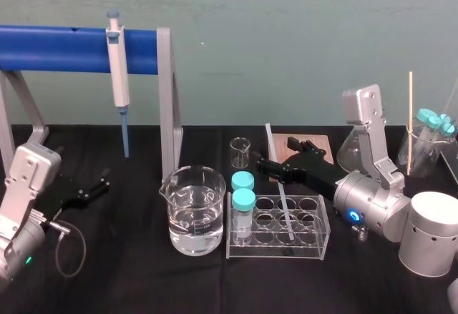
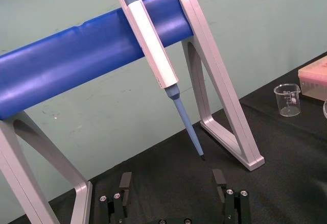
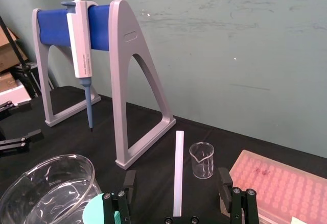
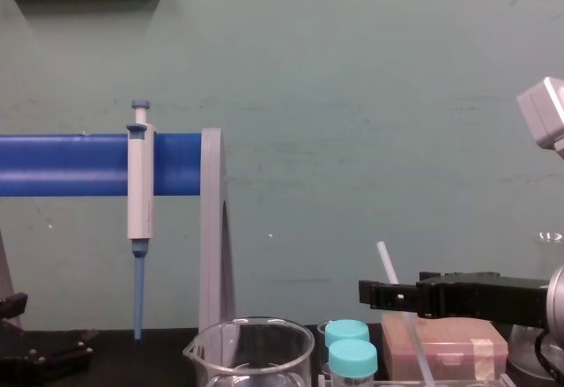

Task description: Pick up the stirring rod with one hand, then place it down.

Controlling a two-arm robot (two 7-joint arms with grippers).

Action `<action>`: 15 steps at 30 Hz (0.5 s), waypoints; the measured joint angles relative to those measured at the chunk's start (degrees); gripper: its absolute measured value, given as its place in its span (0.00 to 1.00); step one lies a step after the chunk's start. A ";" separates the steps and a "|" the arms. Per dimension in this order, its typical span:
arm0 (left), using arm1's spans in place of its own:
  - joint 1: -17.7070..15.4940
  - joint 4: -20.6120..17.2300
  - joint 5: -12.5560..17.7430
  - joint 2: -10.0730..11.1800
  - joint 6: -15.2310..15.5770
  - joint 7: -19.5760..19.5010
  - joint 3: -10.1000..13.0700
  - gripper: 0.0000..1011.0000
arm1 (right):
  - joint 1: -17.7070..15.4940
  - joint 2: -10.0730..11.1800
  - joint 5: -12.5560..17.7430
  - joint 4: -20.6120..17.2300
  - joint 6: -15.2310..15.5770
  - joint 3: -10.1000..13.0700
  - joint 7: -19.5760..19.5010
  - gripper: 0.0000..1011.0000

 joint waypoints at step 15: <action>0.00 0.00 0.00 0.00 0.00 0.00 0.00 0.99 | -0.04 0.10 0.23 -0.21 -0.08 -0.01 -0.11 0.78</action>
